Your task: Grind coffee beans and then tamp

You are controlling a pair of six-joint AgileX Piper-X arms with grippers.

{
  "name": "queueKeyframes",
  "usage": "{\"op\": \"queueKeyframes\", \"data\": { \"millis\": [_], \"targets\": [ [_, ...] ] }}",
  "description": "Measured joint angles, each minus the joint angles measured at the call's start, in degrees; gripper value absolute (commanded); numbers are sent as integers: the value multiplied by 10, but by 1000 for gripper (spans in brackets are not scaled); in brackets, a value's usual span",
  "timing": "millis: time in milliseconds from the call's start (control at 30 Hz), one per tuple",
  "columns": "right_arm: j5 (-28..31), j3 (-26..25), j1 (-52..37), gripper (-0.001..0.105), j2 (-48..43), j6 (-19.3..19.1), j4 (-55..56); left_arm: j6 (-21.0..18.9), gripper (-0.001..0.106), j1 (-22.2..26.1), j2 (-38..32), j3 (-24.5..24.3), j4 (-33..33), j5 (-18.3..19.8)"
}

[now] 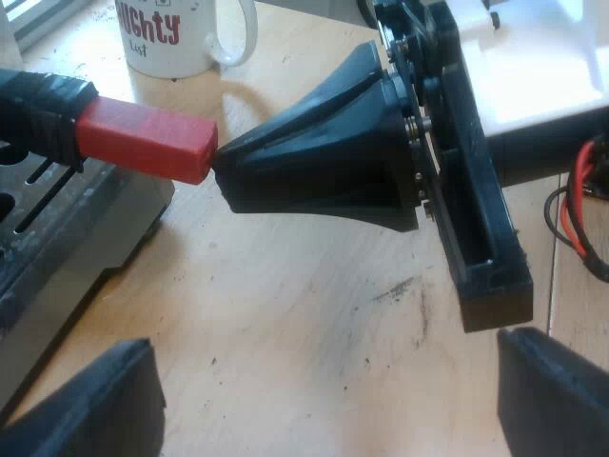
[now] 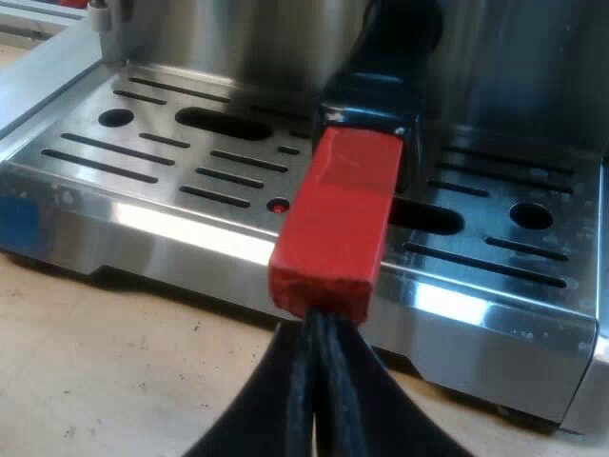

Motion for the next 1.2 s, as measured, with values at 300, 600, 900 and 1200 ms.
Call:
{"op": "queueKeyframes", "data": {
  "millis": [300,600,900,1200],
  "targets": [
    [-6,-3,17,0,0,27,16,0,74,0,-34,0,3,0],
    [6,-6,81,28,0,86,82,0,74,0,-132,0,56,-8],
    [89,-14,134,64,-56,85,101,0,74,0,-206,1,114,-31],
    [80,-130,90,64,-87,94,283,0,74,0,-222,1,139,-34]
  ]
}}
